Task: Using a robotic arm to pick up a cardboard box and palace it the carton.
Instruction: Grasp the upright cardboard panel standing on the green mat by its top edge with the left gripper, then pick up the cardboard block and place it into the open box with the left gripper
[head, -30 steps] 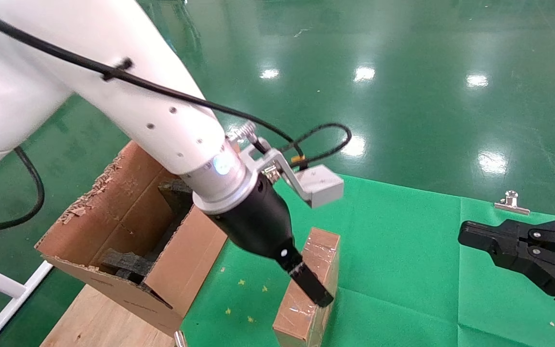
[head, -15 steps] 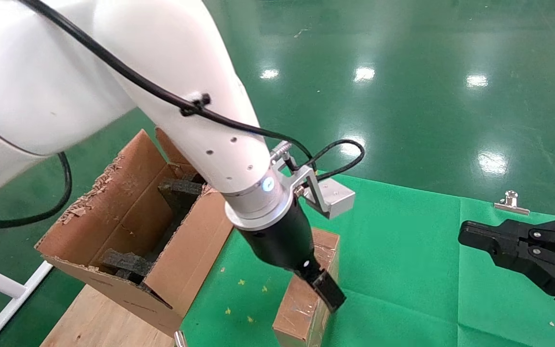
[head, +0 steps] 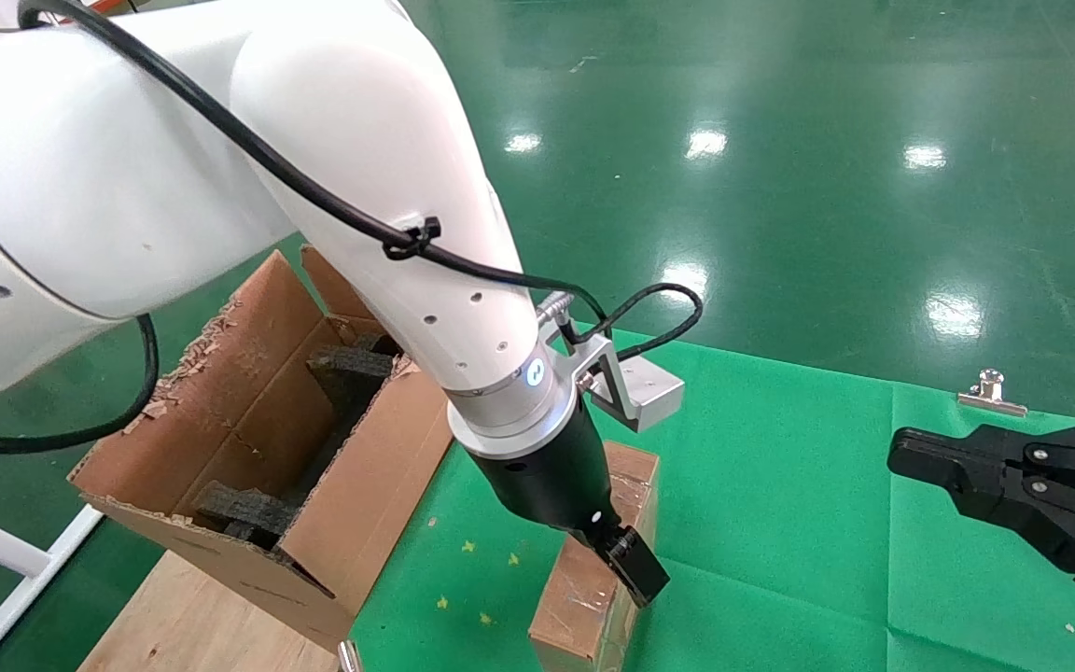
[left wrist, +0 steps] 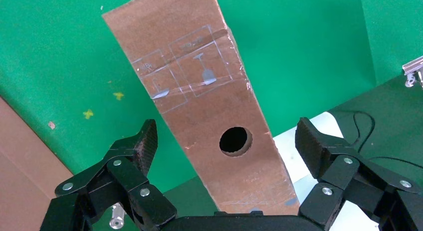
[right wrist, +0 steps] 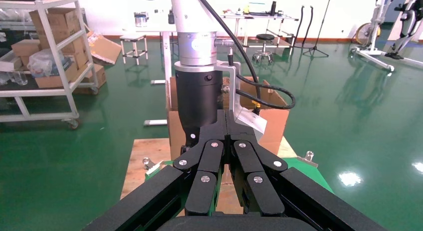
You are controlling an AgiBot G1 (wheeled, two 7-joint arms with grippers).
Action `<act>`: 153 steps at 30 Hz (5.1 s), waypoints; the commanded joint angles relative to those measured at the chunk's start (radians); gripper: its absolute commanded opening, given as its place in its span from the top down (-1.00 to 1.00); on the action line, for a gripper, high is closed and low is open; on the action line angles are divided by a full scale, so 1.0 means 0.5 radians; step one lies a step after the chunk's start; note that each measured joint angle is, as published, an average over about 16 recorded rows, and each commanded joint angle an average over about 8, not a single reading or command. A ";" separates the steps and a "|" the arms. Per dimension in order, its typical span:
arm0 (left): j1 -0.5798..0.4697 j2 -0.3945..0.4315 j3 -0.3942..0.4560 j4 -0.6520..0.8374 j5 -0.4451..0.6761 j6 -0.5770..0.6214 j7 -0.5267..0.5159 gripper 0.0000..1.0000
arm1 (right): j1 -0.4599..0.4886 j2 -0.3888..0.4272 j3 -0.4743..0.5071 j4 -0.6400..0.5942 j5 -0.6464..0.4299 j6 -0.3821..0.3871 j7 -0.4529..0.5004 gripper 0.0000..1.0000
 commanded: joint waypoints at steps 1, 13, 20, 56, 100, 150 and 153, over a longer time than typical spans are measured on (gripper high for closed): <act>0.000 0.002 0.001 0.000 0.000 -0.001 0.000 0.57 | 0.000 0.000 0.000 0.000 0.000 0.000 0.000 -0.95; 0.002 -0.006 -0.009 0.000 -0.002 0.003 0.000 1.00 | 0.000 0.000 0.000 0.000 0.000 0.000 0.000 -1.00; 0.003 -0.008 -0.011 0.000 -0.002 0.004 0.000 1.00 | 0.000 0.000 0.000 0.000 0.000 0.000 0.000 -1.00; -0.862 -0.802 -0.269 0.175 0.155 0.165 1.091 1.00 | 0.000 0.000 0.000 0.000 0.000 0.000 0.000 -1.00; 0.144 -0.717 0.038 2.102 0.268 -0.696 2.184 1.00 | 0.000 0.000 -0.001 0.000 0.000 0.000 0.000 -1.00; 0.564 -0.589 -0.155 2.705 -0.026 -0.979 2.404 0.13 | 0.000 0.000 -0.001 0.000 0.000 0.000 0.000 -1.00; 0.569 -0.596 -0.170 2.705 -0.045 -1.000 2.410 -0.62 | 0.000 0.000 -0.001 0.000 0.000 0.001 0.000 -1.00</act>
